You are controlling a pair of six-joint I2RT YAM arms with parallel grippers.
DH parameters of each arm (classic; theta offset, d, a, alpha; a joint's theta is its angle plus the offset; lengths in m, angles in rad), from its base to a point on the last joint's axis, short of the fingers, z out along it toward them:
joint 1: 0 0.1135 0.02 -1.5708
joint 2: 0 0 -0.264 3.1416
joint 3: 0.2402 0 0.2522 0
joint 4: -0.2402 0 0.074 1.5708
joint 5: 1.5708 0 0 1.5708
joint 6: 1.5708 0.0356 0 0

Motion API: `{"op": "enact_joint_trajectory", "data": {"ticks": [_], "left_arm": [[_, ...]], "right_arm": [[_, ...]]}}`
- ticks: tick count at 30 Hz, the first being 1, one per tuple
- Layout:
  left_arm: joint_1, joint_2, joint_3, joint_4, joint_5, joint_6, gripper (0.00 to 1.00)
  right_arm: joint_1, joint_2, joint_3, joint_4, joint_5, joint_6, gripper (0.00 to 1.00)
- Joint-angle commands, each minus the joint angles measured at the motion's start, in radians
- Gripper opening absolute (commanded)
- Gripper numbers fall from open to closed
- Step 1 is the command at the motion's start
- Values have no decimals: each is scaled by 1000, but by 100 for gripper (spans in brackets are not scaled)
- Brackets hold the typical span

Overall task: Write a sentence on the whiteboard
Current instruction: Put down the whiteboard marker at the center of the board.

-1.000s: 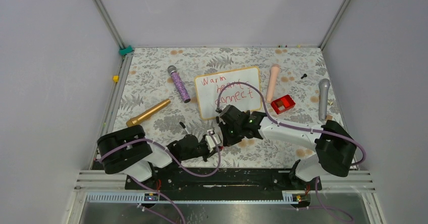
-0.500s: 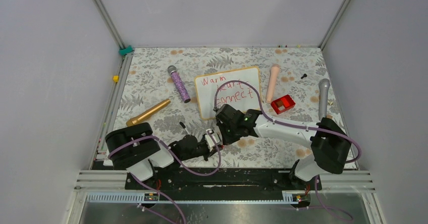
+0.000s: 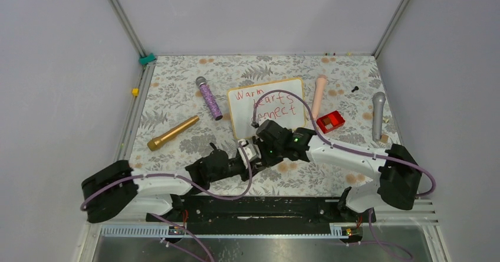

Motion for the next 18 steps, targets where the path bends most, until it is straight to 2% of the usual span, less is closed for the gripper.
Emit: {"op": "enact_joint_trajectory", "data": {"ticks": [1,5,10,14,15,18], "left_arm": [[-2,-177,133,-160,-69,-75,37],[-1,-309,163,-377,-193,-167,53],[1,-464,170,-569,-302,-261,62],[2,-546,233,-763,-425,-361,68],[3,-559,257,-831,-492,-412,72],[15,-598,331,-1044,-683,-605,94]], "right_arm": [[-33,-57,-12,-15,19,-11,0],[-68,-108,-44,8,15,-14,0],[-116,-171,-82,62,15,-21,0],[-132,-204,-110,152,-6,-12,0],[-132,-209,-123,192,-15,-5,0],[-132,-216,-161,354,-68,46,0]]}}
